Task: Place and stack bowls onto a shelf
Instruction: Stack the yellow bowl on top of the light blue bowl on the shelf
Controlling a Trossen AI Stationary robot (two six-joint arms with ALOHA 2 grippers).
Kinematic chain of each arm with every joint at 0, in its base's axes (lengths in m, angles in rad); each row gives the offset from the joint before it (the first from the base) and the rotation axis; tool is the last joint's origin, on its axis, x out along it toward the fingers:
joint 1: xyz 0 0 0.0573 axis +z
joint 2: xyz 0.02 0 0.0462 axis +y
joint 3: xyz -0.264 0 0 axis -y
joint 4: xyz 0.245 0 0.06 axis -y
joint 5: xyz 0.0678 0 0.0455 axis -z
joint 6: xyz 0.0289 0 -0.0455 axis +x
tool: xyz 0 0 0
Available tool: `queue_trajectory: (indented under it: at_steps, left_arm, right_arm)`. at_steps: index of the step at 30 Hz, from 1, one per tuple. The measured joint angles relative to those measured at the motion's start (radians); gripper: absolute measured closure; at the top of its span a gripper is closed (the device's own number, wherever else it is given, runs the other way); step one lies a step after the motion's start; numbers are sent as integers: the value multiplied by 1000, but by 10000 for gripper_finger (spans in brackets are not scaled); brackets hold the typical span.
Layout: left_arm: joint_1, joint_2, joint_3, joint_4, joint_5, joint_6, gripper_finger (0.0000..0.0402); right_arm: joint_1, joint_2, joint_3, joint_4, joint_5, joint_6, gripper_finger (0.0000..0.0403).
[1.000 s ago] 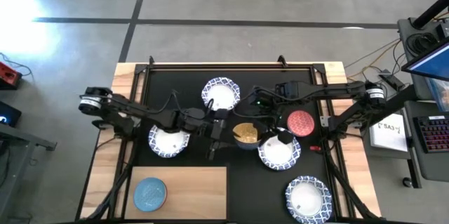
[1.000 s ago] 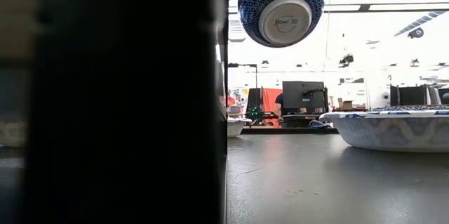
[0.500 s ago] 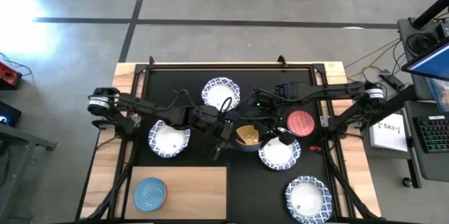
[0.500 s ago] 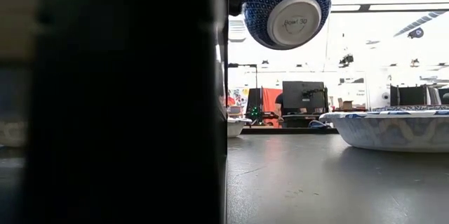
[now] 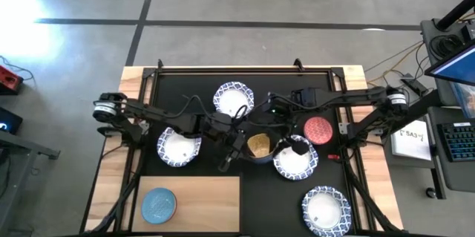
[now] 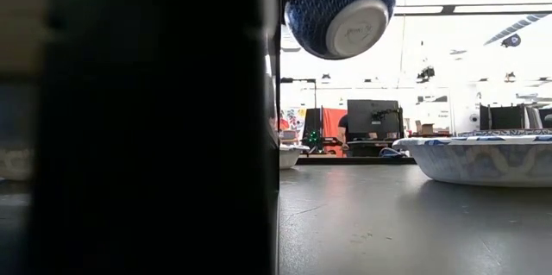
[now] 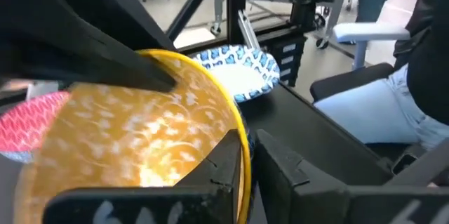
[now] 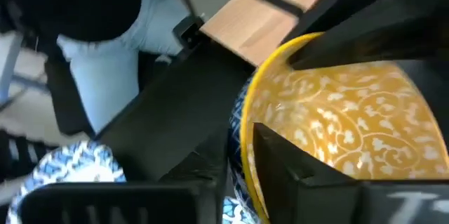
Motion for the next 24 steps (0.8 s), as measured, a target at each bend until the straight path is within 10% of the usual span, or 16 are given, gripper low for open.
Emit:
queue_trajectory:
  at_steps: [14,24]
  left_arm:
    - [19,1,-3,6,-18,9,399]
    - [65,0,2,-41,-26,-12,400]
  right_arm:
    - [-7,-4,1,7,34,34,240]
    - [-10,-68,45,7,284,46,239]
